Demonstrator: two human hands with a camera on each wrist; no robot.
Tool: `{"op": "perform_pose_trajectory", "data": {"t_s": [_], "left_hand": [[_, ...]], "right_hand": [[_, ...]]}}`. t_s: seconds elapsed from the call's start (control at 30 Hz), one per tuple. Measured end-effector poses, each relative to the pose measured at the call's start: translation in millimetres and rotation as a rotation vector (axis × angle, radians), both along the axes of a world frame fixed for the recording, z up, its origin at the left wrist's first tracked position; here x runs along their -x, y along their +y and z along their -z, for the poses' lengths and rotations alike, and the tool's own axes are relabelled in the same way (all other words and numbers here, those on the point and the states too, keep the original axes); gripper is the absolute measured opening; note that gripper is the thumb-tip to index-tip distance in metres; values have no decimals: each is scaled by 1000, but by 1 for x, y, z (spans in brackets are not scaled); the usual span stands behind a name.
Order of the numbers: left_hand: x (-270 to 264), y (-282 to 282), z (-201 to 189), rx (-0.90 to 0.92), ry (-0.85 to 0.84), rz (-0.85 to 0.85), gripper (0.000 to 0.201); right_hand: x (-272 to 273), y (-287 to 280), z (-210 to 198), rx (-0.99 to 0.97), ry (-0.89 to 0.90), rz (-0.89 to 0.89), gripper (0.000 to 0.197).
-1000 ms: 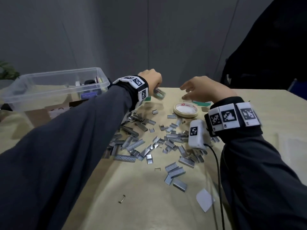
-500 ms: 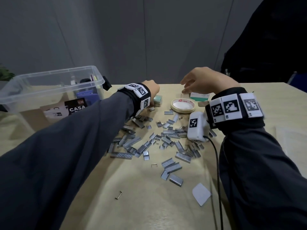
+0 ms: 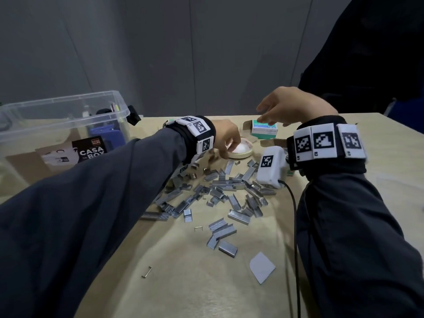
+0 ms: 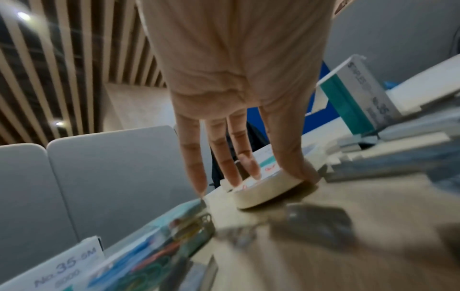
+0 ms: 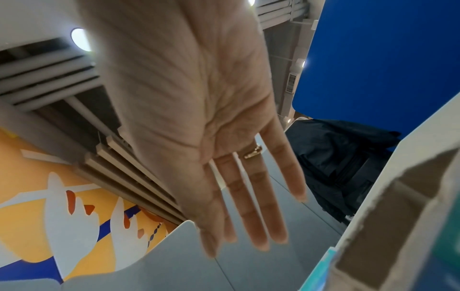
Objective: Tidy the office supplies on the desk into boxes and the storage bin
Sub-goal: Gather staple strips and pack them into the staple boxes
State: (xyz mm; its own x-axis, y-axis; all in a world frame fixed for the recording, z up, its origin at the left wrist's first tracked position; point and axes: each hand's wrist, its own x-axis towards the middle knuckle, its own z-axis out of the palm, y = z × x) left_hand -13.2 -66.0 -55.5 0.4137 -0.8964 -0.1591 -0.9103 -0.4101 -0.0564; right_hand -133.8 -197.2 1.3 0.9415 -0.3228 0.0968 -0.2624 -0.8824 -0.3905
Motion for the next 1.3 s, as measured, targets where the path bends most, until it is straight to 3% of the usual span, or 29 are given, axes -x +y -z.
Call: {"op": "perform_pose_trajectory", "data": {"t_s": [0.13, 0.23, 0.27, 0.43, 0.53, 0.63, 0.73, 0.8, 0.97, 1.13, 1.3], "left_hand": [[-5, 6, -16, 230, 48, 9, 19], [-6, 2, -24, 327, -54, -31, 12], [-6, 1, -23, 318, -80, -62, 8], [3, -8, -3, 34, -71, -126, 28], [10, -8, -4, 129, -66, -173, 32], [21, -8, -9, 143, -73, -259, 22], [33, -10, -5, -124, 75, -338, 35], [38, -12, -1, -216, 88, -367, 35], [42, -14, -4, -268, 216, -388, 29], [48, -11, -7, -292, 181, -357, 28], [49, 1, -22, -205, 186, -338, 22]], "right_hand": [[0, 0, -2, -21, -28, -5, 31], [-1, 3, -2, -22, -40, 0, 31], [-1, 4, -1, -23, -37, -4, 31], [3, 5, 0, -35, 17, -2, 30], [7, 1, -3, -46, 60, 21, 28], [12, 1, -7, -57, 127, 25, 26], [13, 5, -9, -57, 152, 29, 28], [12, 9, -8, -42, 160, 30, 30], [11, 19, -7, -45, 183, 8, 29], [9, 21, -6, -27, 190, -8, 30], [6, 17, -7, 5, 204, 13, 23]]}}
